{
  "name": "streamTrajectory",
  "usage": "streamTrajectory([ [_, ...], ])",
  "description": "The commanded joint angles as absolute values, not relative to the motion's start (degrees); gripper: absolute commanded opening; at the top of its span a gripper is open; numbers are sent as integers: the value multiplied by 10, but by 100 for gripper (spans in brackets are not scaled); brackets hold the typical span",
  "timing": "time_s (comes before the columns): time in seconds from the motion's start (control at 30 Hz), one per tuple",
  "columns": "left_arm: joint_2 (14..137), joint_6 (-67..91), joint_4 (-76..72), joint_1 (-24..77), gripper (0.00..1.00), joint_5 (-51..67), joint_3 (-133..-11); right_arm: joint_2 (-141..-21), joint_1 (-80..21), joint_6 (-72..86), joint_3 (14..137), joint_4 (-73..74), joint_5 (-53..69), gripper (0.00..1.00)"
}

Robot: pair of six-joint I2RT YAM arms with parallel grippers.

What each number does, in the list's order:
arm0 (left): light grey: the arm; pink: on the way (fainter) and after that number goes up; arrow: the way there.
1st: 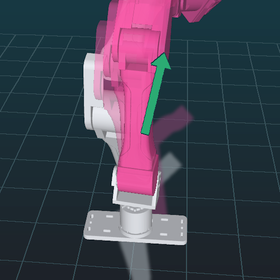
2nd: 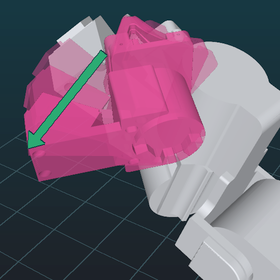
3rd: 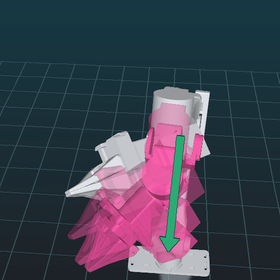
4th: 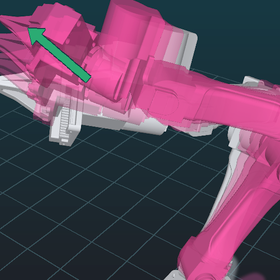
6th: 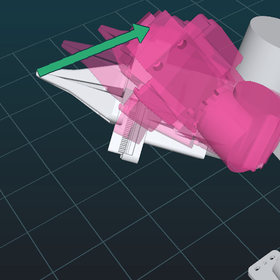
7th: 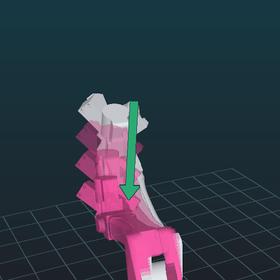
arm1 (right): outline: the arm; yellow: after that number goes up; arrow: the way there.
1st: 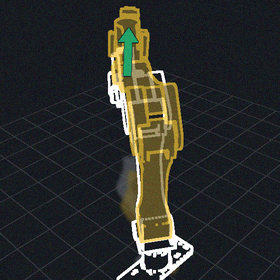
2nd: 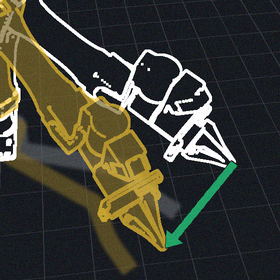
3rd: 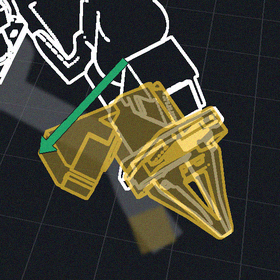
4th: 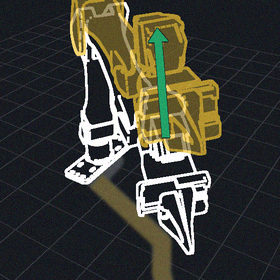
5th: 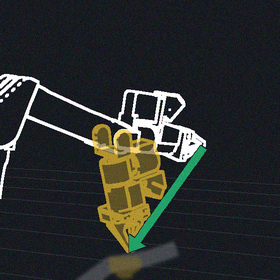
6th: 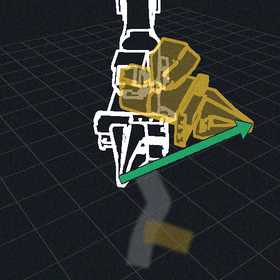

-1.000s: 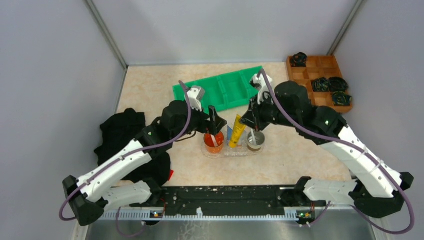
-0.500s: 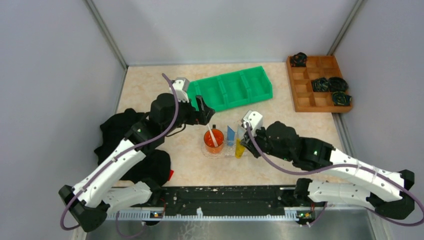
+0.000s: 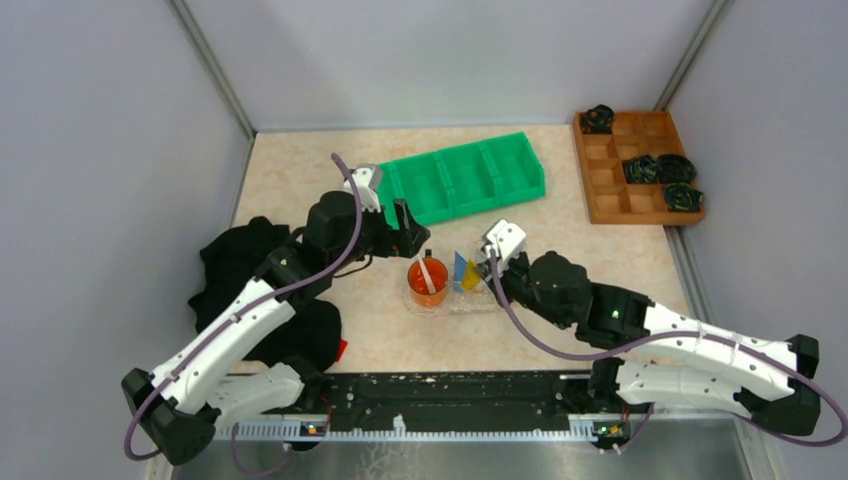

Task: Prepare toiletry sets of a toothbrush and toothpaste on the tray

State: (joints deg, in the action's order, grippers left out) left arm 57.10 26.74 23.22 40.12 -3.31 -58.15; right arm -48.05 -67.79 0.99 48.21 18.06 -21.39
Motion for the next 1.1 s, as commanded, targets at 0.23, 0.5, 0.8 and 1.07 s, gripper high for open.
streamTrajectory([
  [0.23, 556, 272, 229, 397, 99, -18, -563, -530, -686, -9, 501, 110, -206, 0],
  [0.5, 555, 273, 225, 394, 99, -15, -554, -531, -689, -4, 494, 113, -196, 0],
  [0.8, 552, 275, 219, 393, 99, -11, -544, -537, -694, 16, 482, 116, -192, 0],
  [1.07, 550, 275, 218, 393, 99, -12, -543, -543, -695, 19, 468, 105, -193, 0],
])
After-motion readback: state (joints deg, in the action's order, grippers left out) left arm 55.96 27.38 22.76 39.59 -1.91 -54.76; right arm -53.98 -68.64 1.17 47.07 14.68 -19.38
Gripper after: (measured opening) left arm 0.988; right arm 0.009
